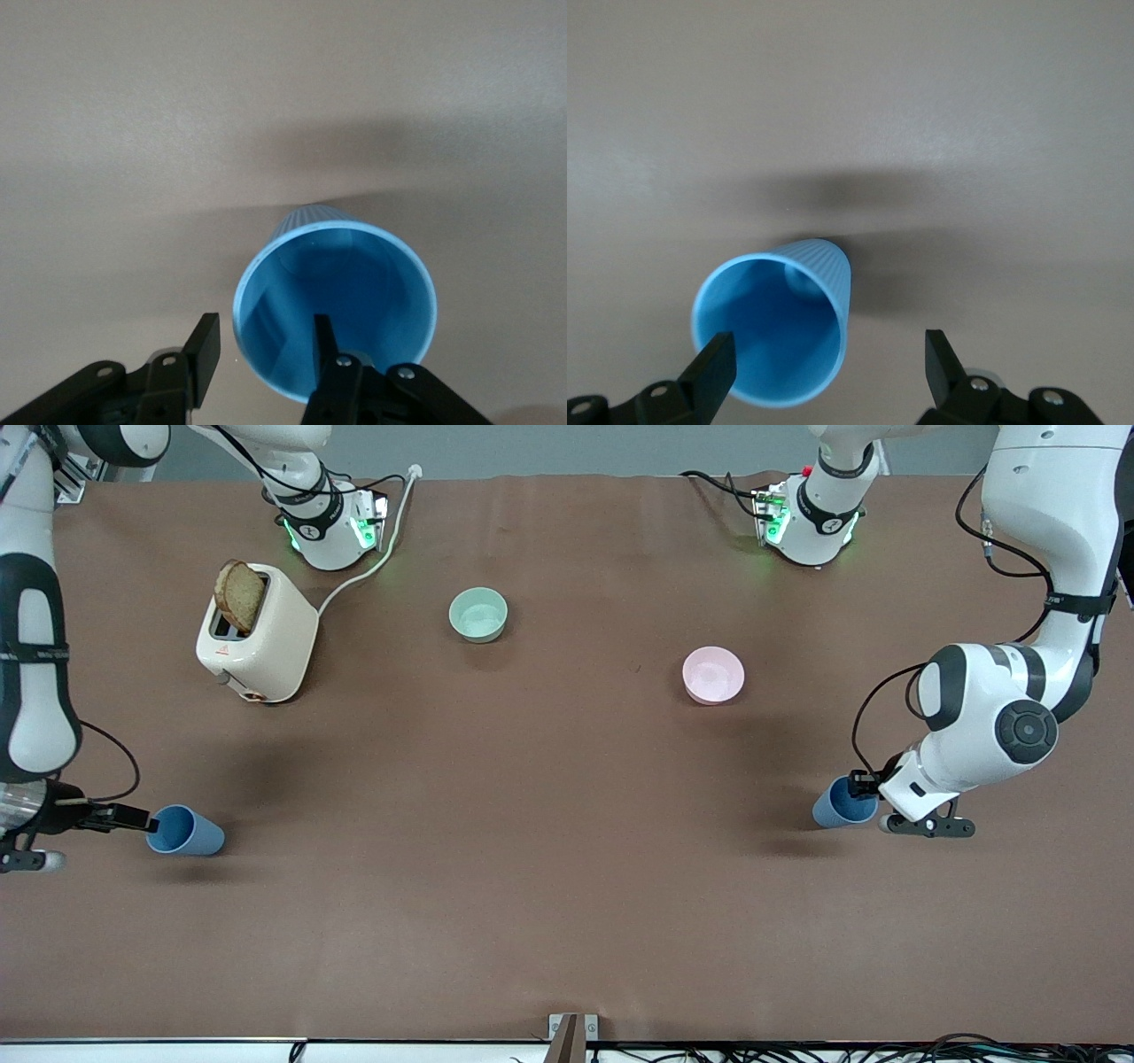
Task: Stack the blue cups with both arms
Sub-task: 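Carry the cup toward the table center while the right gripper lifts its cup, then lower the blue cup upright at the table center and open the left gripper, then withdraw the left gripper while the right gripper carries its cup toward center, then lower the held blue cup into the standing cup with the right gripper, then open the right gripper to release the stacked cup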
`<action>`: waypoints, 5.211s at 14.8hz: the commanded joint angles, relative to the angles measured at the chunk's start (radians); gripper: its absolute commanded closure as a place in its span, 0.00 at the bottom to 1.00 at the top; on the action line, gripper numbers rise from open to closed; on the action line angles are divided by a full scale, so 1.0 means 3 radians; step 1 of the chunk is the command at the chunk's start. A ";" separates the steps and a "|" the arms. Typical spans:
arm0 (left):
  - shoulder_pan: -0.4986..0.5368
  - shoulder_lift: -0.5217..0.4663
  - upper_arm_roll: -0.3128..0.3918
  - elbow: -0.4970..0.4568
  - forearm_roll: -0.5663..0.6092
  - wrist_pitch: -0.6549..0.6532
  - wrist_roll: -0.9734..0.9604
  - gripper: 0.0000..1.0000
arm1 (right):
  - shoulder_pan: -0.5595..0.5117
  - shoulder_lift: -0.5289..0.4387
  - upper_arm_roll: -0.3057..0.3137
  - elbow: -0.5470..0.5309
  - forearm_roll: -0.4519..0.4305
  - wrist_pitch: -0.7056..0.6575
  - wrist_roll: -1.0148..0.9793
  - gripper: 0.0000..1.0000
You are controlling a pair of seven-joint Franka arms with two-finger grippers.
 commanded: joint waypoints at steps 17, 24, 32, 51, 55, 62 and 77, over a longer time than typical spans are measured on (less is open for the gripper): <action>-0.0799 0.0202 -0.1174 0.0572 0.0046 -0.0189 -0.2927 1.00 | 0.0368 -0.1059 0.0035 -0.0028 -0.0406 -0.0886 0.0643 0.97; -0.1449 0.0948 -0.1083 0.1385 0.0051 -0.0184 -0.3716 1.00 | 0.0609 -0.2012 0.0045 -0.0054 -0.0602 -0.1981 0.1324 0.97; -0.1823 0.1056 -0.0770 0.1406 0.0041 -0.0163 -0.3834 0.62 | 0.0665 -0.2263 0.0101 -0.0171 -0.0800 -0.2044 0.1386 1.00; -0.0453 -0.0809 -0.0698 0.1652 0.0332 -0.2008 -0.1653 0.00 | 0.1523 -0.2320 0.0127 -0.0468 -0.0474 -0.1451 0.2500 1.00; -0.0294 -0.1147 -0.0638 0.1560 0.0260 -0.2214 -0.1197 0.00 | 0.2183 -0.1998 0.0127 -0.0468 -0.0464 -0.0930 0.3011 1.00; -0.0550 -0.1536 0.0135 0.1253 -0.0103 -0.2525 -0.0592 0.00 | 0.2981 -0.1144 0.0127 -0.0442 -0.0325 0.0087 0.3805 1.00; -0.0499 -0.1695 0.0125 0.1283 -0.0097 -0.2623 -0.0587 0.00 | 0.3457 -0.0642 0.0122 -0.0524 -0.0377 0.0431 0.4030 0.99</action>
